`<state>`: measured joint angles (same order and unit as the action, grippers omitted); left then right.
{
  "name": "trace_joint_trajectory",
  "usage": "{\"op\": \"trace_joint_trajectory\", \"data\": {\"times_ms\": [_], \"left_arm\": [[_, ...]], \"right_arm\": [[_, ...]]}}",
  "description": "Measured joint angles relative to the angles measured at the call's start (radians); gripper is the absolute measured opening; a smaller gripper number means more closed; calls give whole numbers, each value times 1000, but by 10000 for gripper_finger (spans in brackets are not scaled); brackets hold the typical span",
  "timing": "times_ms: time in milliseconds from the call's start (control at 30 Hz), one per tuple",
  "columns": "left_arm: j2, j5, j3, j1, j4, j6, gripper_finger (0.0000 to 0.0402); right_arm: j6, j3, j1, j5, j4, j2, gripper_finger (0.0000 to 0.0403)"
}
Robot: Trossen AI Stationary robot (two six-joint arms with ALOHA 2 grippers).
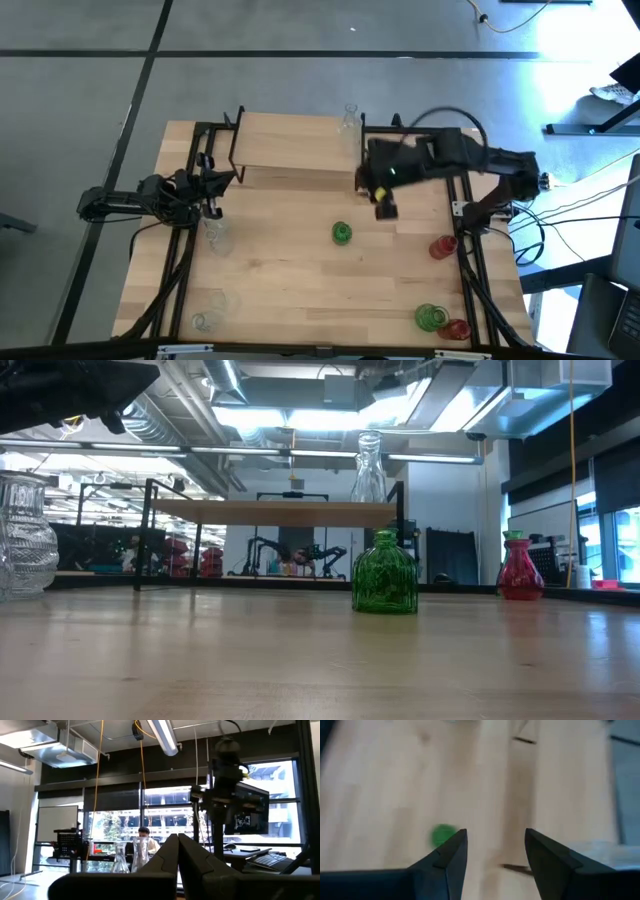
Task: Sort vases onto shelf
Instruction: Put the transparent vase aligned with the other transparent vases on the shelf
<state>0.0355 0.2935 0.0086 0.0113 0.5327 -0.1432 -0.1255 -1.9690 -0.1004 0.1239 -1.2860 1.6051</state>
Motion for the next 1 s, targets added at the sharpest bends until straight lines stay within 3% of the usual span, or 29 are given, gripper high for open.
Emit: {"op": "trace_joint_trajectory", "data": {"times_ms": [167,300,533,700,833,1000], "left_arm": [[0,-34,0,0,0,30,0],[6,-52,0,1,0,37,0],[92,-94,68,9,-22,55,0],[222,-38,107,11,-28,55,0],[336,-9,172,11,-92,63,0],[454,35,367,11,-394,115,0]], "right_arm": [[88,99,-109,14,12,-50,184],[94,236,-167,67,126,-101,184],[-67,669,-167,6,596,-268,184],[-163,927,-102,-82,973,-362,184],[-208,1051,-54,-183,1204,-380,184],[-285,1094,-17,-261,1351,-377,184]]}}
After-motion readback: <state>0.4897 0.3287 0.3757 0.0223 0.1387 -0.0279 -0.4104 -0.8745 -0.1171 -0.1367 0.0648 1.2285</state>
